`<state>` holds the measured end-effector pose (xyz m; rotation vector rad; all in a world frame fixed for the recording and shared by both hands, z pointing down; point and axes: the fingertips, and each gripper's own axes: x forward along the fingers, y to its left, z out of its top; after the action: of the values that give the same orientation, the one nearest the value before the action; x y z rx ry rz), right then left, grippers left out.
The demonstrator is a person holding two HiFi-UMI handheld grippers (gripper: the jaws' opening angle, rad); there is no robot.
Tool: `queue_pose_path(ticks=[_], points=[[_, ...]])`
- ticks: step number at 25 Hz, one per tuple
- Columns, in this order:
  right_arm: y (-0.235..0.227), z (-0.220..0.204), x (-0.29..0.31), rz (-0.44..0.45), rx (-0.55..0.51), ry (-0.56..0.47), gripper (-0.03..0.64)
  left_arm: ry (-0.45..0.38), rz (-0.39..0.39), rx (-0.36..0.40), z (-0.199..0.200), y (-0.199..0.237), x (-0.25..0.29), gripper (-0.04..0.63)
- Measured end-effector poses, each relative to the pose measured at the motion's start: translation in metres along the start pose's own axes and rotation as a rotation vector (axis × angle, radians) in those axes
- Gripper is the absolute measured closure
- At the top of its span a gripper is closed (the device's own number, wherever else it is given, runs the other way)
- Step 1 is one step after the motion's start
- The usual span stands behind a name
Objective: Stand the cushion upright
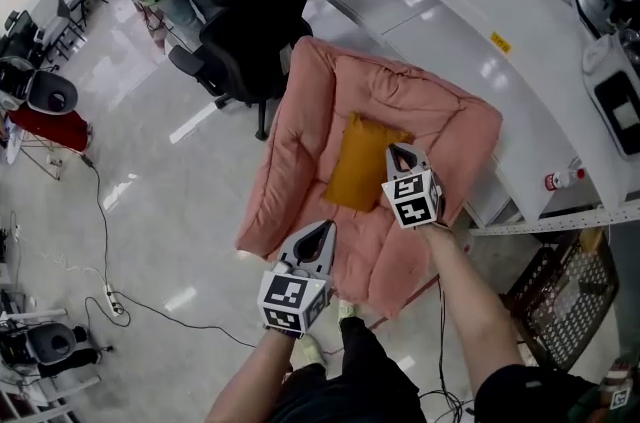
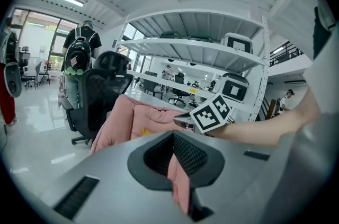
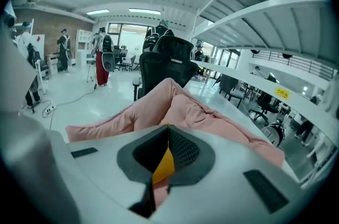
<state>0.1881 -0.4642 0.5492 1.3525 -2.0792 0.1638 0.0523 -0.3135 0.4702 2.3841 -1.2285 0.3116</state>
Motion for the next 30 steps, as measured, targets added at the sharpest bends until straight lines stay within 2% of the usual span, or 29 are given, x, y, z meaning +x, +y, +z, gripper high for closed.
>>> queue_pose_path(ticks=[5, 14, 19, 26, 30], points=[[0.034, 0.002, -0.059, -0.001, 0.124, -0.076, 0.612, 0.004, -0.025, 0.008, -0.002, -0.008, -0.027, 0.589], [0.090, 0.026, -0.165, -0.030, 0.256, -0.200, 0.612, -0.018, -0.046, 0.022, 0.010, -0.018, -0.093, 0.589], [0.111, 0.046, -0.201, -0.043, 0.293, -0.265, 0.612, -0.044, -0.041, 0.033, 0.024, -0.016, -0.114, 0.589], [0.142, 0.065, -0.265, -0.055, 0.296, -0.318, 0.612, -0.084, -0.048, 0.068, 0.038, -0.029, -0.176, 0.589], [0.157, 0.072, -0.306, -0.064, 0.297, -0.361, 0.612, -0.113, -0.037, 0.063, 0.044, -0.033, -0.215, 0.589]])
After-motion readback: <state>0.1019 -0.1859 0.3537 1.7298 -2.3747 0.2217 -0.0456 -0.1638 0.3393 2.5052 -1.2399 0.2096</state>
